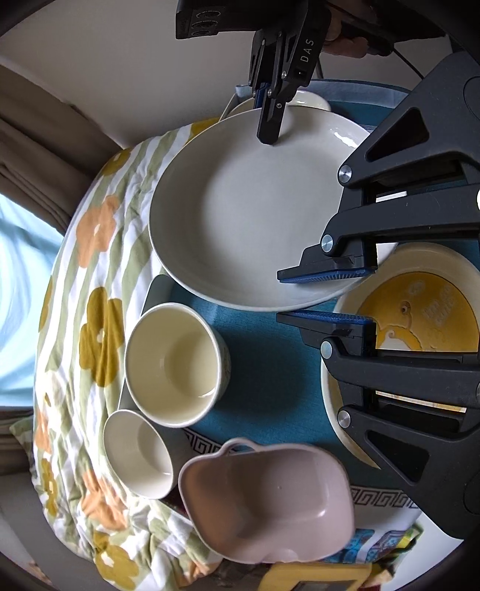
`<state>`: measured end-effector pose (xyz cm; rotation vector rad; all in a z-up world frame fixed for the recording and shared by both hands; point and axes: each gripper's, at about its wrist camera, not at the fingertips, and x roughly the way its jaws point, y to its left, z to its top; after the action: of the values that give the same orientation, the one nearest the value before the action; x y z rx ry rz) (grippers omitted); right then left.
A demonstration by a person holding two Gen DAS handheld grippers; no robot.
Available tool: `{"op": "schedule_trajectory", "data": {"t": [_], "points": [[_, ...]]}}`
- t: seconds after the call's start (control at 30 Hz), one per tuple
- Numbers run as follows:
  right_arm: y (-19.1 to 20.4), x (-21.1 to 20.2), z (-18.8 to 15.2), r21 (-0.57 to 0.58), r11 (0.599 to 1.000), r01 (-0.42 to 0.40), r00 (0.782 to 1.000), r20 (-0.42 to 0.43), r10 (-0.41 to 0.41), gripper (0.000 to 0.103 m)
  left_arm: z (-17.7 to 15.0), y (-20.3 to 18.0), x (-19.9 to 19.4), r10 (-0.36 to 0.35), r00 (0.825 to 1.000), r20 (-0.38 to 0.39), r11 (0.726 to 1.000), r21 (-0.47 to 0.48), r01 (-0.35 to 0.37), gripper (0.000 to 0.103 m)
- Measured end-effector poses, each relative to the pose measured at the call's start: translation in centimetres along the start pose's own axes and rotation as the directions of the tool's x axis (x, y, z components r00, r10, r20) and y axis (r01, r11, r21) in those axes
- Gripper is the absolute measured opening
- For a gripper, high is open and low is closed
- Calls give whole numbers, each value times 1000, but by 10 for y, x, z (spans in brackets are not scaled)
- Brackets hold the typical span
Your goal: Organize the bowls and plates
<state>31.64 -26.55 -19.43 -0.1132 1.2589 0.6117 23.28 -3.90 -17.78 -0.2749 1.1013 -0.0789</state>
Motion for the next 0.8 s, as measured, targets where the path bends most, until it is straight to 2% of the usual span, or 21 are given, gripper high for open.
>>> {"op": "schedule_trajectory", "data": {"t": [0.23,0.47,0.67,0.8], "points": [[59,-11,-45,103,994,49,998,24,-51,17,-29,32,-34,-56,997,-45,991,118,61,12],[108,11,-95,257,964,65,997,28,-75,17,-63,67,-38,-68,989,-131,970,225,96,12],[134,34,-116,311,944,108,993,6,-116,17,-88,99,-15,-72,975,-212,970,214,118,12],[143,42,-119,307,941,143,989,0,-151,17,-93,106,-9,-70,973,-220,972,204,116,12]]}}
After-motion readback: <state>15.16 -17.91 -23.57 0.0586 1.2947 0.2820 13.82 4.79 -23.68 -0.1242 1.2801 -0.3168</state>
